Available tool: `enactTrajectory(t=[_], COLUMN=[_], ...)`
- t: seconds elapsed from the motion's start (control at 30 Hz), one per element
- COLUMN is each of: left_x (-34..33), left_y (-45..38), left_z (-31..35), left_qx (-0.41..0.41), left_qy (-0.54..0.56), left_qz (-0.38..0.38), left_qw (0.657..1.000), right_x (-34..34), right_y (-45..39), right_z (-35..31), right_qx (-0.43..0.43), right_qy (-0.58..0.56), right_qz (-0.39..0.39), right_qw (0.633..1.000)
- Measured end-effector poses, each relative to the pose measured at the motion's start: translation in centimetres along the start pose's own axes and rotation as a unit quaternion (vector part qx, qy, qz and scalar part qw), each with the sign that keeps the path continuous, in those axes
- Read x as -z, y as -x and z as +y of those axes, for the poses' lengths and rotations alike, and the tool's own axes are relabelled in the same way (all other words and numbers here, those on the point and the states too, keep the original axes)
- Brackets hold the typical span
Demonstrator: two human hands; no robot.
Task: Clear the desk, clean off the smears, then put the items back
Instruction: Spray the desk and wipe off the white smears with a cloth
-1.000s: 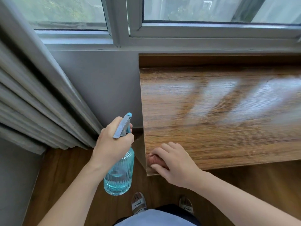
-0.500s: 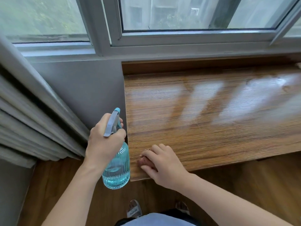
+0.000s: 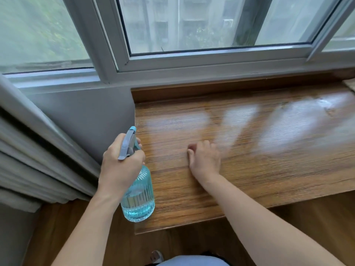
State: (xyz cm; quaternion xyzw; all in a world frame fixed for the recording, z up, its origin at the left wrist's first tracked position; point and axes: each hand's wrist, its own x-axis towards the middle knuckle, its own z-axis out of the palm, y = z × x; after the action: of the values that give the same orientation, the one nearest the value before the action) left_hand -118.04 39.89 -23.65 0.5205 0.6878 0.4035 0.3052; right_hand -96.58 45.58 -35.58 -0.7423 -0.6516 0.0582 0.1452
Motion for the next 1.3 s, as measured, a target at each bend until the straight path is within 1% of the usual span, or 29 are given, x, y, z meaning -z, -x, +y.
enactTrajectory(t=[0.03, 0.1, 0.13, 0.17, 0.2, 0.23, 0.27, 0.33, 0.37, 0.43, 0.5, 0.57, 0.6, 0.63, 0.7, 0.77, 0.8, 0.83, 0.87, 0.9, 0.97, 1.0, 1.07, 1.13, 1.2, 1.23, 1.27, 1.3], left_x=[-0.3, -0.7, -0.9, -1.0, -1.2, -1.4, -1.7, -2.4, -2.7, -3.2, -3.7, -4.0, -4.2, -4.2, -4.2, -4.2, -4.2, -4.3, -4.3, -4.3, -4.3, -4.3, -4.2, -4.3, -4.4, -4.4, -4.4, -4.5], left_y=[-0.4, -1.4, -2.0, -2.7, -3.3, -4.0, -4.6, -5.8, -6.3, -7.2, -7.9, -8.3, -8.6, -8.9, -9.5, -10.2, -10.4, -10.6, -10.8, -10.9, -11.2, -11.3, -11.4, -11.5, -11.5, -11.5, -11.6, -11.7], left_z=[0.1, 0.2, 0.2, 0.2, 0.3, 0.3, 0.4, 0.6, 0.7, 0.8, 0.7, 0.5, 0.4, 0.3, 0.2, 0.1, 0.1, 0.1, 0.1, 0.1, -0.1, -0.2, -0.2, -0.2, -0.2, -0.3, -0.3, -0.4], left_qx=[-0.003, -0.010, -0.012, -0.013, -0.015, -0.019, -0.026, -0.042, -0.049, -0.063, -0.083, -0.104, -0.111, -0.114, -0.110, -0.098, -0.090, -0.081, -0.072, -0.063, -0.054, -0.054, -0.055, -0.055, -0.054, -0.053, -0.051, -0.047], left_qy=[-0.009, -0.025, -0.025, -0.020, -0.015, -0.013, -0.014, -0.019, -0.020, -0.017, -0.019, -0.032, -0.036, -0.040, -0.048, -0.046, -0.042, -0.040, -0.036, -0.032, -0.024, -0.022, -0.021, -0.020, -0.024, -0.027, -0.027, -0.027], left_qz=[0.010, 0.032, 0.042, 0.049, 0.052, 0.054, 0.053, 0.061, 0.067, 0.073, 0.072, 0.068, 0.069, 0.071, 0.074, 0.077, 0.076, 0.072, 0.068, 0.064, 0.057, 0.058, 0.059, 0.060, 0.062, 0.064, 0.066, 0.069], left_qw=[1.000, 0.999, 0.999, 0.999, 0.998, 0.998, 0.998, 0.997, 0.996, 0.995, 0.994, 0.992, 0.991, 0.990, 0.990, 0.991, 0.992, 0.993, 0.994, 0.995, 0.997, 0.997, 0.996, 0.996, 0.996, 0.996, 0.996, 0.996], right_x=[-0.5, -0.7, -0.4, -0.1, 0.2, 0.3, 0.4, 0.7, 0.8, 0.9, 0.6, -0.2, -0.7, -1.5, -2.9, -3.3, -3.1, -2.6, -2.3, -2.2, -1.9, -1.6, -0.8, -0.9, -1.6, -2.0, -2.5, -3.0], right_y=[1.0, 2.8, 2.7, 2.1, 1.0, -0.6, -2.6, -7.1, -9.2, -12.7, -15.1, -16.5, -16.7, -16.6, -15.1, -13.5, -13.4, -13.7, -14.4, -15.5, -18.1, -19.5, -21.8, -23.4, -23.7, -23.3, -22.8, -21.8], right_z=[-1.8, -3.6, -3.4, -2.6, -1.5, -0.2, 1.2, 4.4, 5.7, 7.1, 6.2, 3.4, 1.4, -0.7, -5.1, -7.9, -8.1, -7.7, -6.8, -5.2, -1.0, 1.1, 3.8, 4.0, 2.1, 0.7, -0.8, -2.4], right_qx=[0.070, 0.200, 0.247, 0.276, 0.283, 0.268, 0.229, 0.113, 0.058, -0.022, -0.080, -0.109, -0.095, -0.057, 0.068, 0.200, 0.245, 0.269, 0.265, 0.234, 0.116, 0.052, -0.051, -0.111, -0.121, -0.095, -0.045, 0.029], right_qy=[-0.017, -0.043, -0.049, -0.047, -0.034, -0.023, -0.017, 0.002, 0.012, 0.027, 0.032, 0.029, 0.017, -0.001, -0.039, -0.049, -0.041, -0.028, -0.010, 0.007, 0.036, 0.048, 0.060, 0.057, 0.037, 0.023, 0.006, -0.013], right_qz=[-0.019, -0.067, -0.084, -0.087, -0.084, -0.075, -0.061, -0.037, -0.022, 0.002, 0.015, 0.020, 0.013, -0.001, -0.043, -0.090, -0.104, -0.103, -0.088, -0.061, 0.004, 0.026, 0.038, 0.036, 0.029, 0.022, 0.007, -0.015], right_qw=[0.997, 0.977, 0.964, 0.956, 0.955, 0.960, 0.971, 0.993, 0.998, 0.999, 0.996, 0.993, 0.995, 0.998, 0.996, 0.974, 0.963, 0.957, 0.960, 0.970, 0.993, 0.997, 0.996, 0.992, 0.992, 0.995, 0.999, 0.999])
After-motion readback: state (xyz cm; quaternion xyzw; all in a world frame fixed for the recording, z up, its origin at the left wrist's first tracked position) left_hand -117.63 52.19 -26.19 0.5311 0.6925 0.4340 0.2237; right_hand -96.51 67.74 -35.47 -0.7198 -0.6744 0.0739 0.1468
